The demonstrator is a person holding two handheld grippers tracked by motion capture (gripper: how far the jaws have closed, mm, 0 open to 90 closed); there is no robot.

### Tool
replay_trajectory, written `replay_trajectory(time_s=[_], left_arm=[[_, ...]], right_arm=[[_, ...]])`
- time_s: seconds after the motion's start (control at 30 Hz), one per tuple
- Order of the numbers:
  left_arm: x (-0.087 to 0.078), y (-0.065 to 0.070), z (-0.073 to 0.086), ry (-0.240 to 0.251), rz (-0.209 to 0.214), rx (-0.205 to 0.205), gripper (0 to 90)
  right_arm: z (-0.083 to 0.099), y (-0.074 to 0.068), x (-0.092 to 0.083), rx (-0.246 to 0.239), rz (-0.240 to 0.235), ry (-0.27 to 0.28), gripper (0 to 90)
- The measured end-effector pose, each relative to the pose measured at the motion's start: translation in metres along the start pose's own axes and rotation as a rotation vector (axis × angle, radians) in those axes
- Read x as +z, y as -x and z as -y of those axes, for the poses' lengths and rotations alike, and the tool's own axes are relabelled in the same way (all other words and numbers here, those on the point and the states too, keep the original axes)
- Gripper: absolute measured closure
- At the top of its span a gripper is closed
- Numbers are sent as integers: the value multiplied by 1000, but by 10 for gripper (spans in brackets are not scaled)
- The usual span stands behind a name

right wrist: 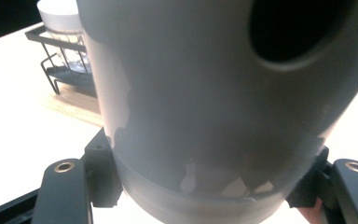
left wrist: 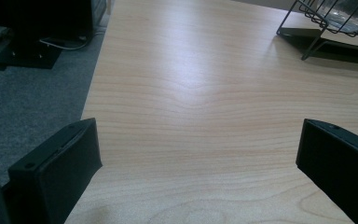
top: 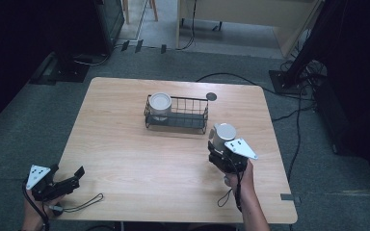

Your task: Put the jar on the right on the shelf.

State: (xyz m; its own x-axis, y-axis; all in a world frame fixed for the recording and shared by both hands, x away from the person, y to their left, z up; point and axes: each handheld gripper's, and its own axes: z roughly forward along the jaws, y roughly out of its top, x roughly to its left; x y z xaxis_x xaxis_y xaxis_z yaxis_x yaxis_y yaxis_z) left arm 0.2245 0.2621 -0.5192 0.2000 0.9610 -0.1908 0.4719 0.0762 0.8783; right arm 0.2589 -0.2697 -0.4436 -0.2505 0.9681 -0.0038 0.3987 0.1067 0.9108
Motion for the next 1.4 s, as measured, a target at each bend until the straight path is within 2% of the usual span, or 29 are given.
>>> replay_trajectory(time_s=[0.8,1.13,1.4], left_arm=[[0,0,0,-2,-1,-1,0],[0,0,0,-4,-6,-2,0],[1,0,0,-5,-7,-4,0]], right_arm=[[-53,-7,11,-27,-20,37,305],[-78,-12,25,-45,-34,36,305],[-97,-15,42,-34,-40,43,305]])
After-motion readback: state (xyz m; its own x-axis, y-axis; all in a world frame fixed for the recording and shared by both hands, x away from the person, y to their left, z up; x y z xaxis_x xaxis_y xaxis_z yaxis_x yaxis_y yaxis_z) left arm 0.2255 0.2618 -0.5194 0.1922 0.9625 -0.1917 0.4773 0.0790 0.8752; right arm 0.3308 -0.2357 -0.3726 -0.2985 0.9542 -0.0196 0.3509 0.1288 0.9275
